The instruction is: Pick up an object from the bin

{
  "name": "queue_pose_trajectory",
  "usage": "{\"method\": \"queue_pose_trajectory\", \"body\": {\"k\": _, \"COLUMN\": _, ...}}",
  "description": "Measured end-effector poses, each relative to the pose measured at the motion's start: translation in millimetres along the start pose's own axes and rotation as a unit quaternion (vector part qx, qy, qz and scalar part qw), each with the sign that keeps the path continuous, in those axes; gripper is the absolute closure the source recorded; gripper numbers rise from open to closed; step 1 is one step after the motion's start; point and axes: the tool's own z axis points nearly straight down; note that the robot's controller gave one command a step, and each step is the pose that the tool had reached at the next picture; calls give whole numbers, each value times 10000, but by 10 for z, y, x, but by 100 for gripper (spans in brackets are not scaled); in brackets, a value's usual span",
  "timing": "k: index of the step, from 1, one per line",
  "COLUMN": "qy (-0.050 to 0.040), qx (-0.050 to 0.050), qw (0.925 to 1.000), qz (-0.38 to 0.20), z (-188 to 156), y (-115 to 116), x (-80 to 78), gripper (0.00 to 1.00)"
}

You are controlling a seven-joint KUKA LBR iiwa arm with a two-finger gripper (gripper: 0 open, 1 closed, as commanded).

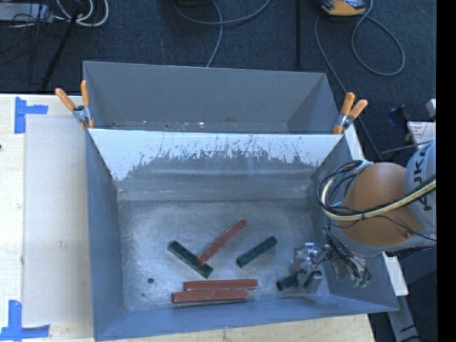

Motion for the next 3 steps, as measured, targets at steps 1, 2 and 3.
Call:
{"method": "queue_pose_trajectory", "body": {"k": 1, "qy": -61, "qx": 21, "qw": 9999, "qz": 89, "z": -1027, "y": -218, "x": -213, "gripper": 100}}
{"method": "queue_pose_trajectory", "body": {"k": 2, "qy": -18, "qx": 6, "qw": 10000, "qz": 69, "z": -984, "y": -201, "x": -193, "gripper": 0}}
{"method": "queue_pose_trajectory", "body": {"k": 3, "qy": -74, "qx": 9, "qw": 9998, "qz": -192, "z": 34, "y": 62, "x": -5, "gripper": 0}}
